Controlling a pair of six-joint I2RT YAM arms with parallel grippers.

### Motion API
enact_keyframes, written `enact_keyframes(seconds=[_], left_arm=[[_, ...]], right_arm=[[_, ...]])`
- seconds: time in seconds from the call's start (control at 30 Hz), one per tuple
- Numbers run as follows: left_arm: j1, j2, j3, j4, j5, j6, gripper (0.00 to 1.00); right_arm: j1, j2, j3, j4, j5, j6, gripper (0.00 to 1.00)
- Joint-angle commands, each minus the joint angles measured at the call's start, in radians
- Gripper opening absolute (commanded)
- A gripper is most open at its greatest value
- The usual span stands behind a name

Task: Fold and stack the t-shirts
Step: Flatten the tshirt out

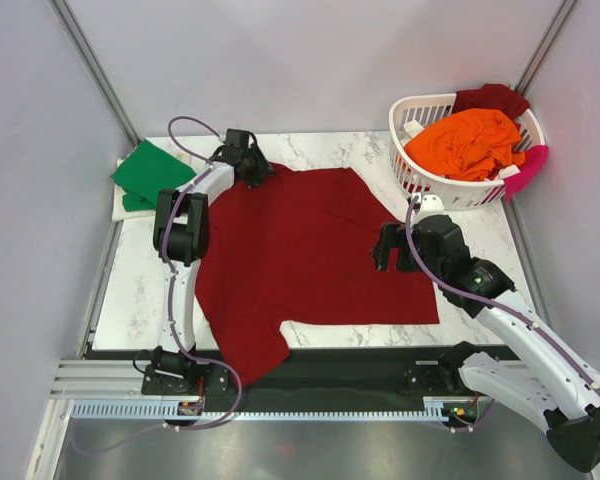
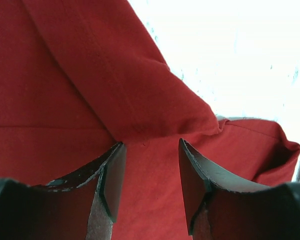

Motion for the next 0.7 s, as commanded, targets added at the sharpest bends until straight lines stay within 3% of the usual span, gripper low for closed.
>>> enact_keyframes(seconds=[0.0, 0.2, 0.37, 0.57, 0.67], left_arm=[[0.014, 0.02, 0.036, 0.006, -0.02, -0.024, 0.54], [0.021, 0.034, 0.045, 0.007, -0.028, -0.018, 0.51], [0.024, 0.043, 0.06, 0.007, -0.031, -0.019, 0.26], [0.027, 0.055, 0.097, 0.007, -0.028, -0.013, 0.07], [0.034, 0.051, 0.103, 0.007, -0.029, -0.015, 0.02]], right_arm=[[0.002, -0.001, -0.006, 0.0, 0.016, -0.011, 0.95], [0.002, 0.025, -0.004, 0.006, 0.015, -0.017, 0.95], [0.002, 0.031, -0.004, 0.009, 0.015, -0.023, 0.95], [0.002, 0.033, -0.006, 0.008, 0.015, -0.026, 0.95], [0.002, 0.037, -0.007, 0.009, 0.015, -0.028, 0.95]])
